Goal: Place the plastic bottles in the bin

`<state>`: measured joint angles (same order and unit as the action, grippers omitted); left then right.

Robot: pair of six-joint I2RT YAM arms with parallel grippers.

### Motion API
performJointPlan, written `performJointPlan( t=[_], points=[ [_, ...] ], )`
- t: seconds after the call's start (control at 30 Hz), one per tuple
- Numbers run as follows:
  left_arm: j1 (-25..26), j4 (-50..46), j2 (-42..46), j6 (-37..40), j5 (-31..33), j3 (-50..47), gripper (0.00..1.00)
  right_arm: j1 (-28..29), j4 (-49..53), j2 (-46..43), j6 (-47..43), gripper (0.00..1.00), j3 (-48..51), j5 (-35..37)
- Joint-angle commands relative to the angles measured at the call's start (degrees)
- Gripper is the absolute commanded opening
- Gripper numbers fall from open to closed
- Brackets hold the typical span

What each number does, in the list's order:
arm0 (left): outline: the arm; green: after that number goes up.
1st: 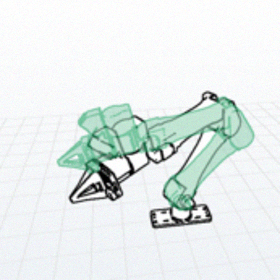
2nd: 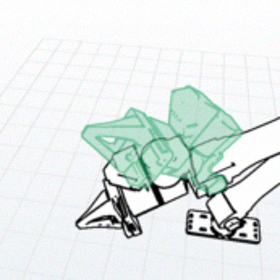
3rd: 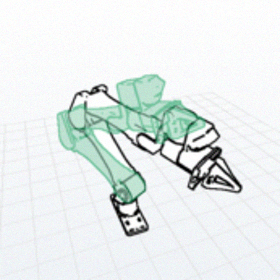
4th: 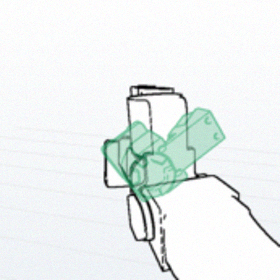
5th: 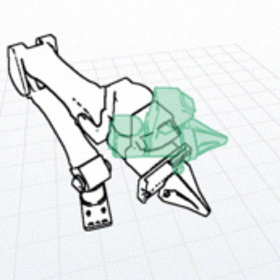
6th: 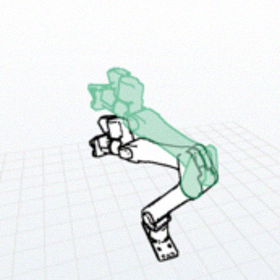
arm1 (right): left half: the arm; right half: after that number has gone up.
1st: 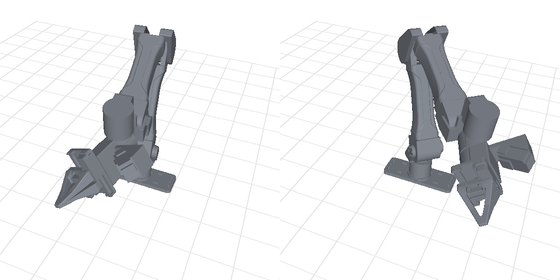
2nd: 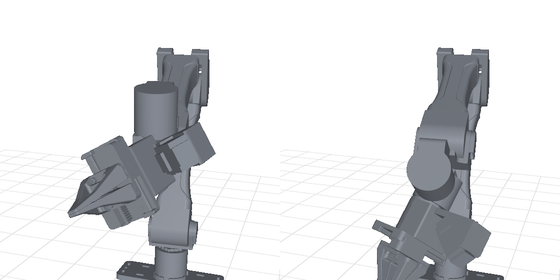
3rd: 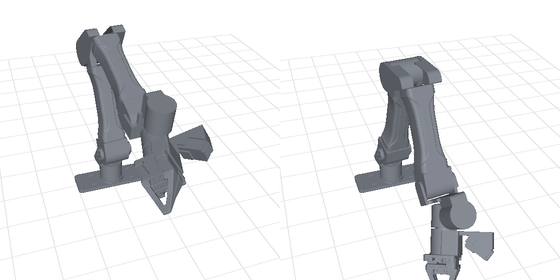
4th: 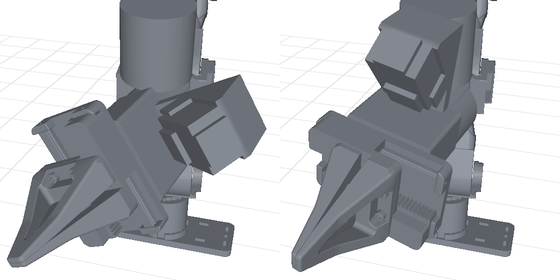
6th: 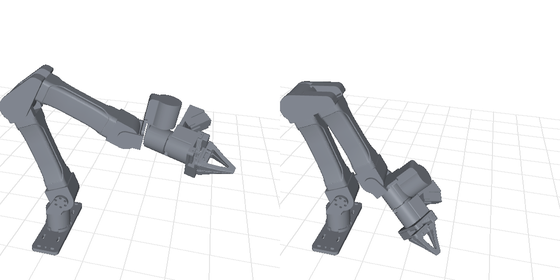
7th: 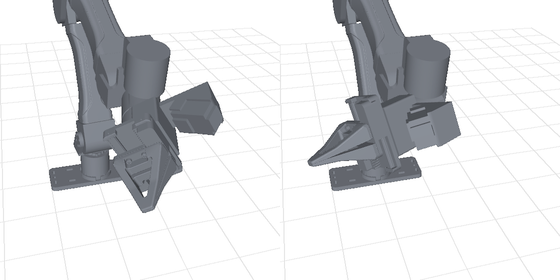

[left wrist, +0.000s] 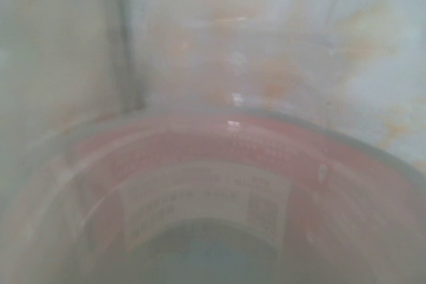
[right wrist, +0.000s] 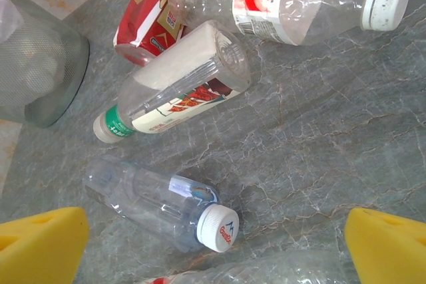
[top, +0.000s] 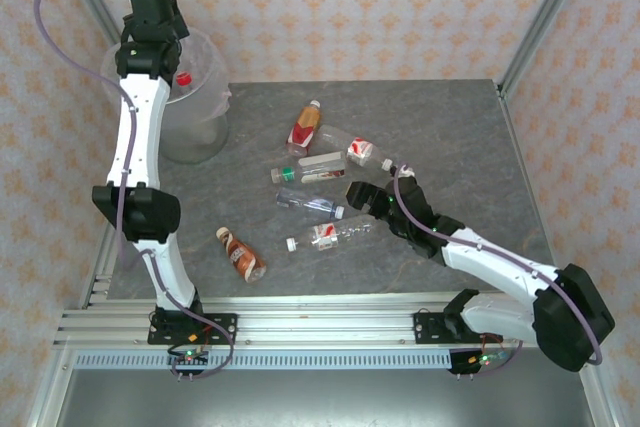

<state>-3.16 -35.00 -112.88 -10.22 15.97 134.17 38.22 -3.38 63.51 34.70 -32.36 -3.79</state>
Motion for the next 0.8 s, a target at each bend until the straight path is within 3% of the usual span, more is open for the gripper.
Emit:
performJointPlan(
  t=[0.0, 0.77],
  points=[
    [-0.77, -0.59, -2.48, -1.04, 2.20, 3.35, 0.57, -0.07, 1.22, -1.93, 0.54, 0.99, 0.21, 2.33],
    [-4.80, -11.66, -16.28, -20.10, -9.98, 6.34, 0.62, -0.03, 2.23, -3.04, 1.34, 0.99, 0.80, 1.95]
  ],
)
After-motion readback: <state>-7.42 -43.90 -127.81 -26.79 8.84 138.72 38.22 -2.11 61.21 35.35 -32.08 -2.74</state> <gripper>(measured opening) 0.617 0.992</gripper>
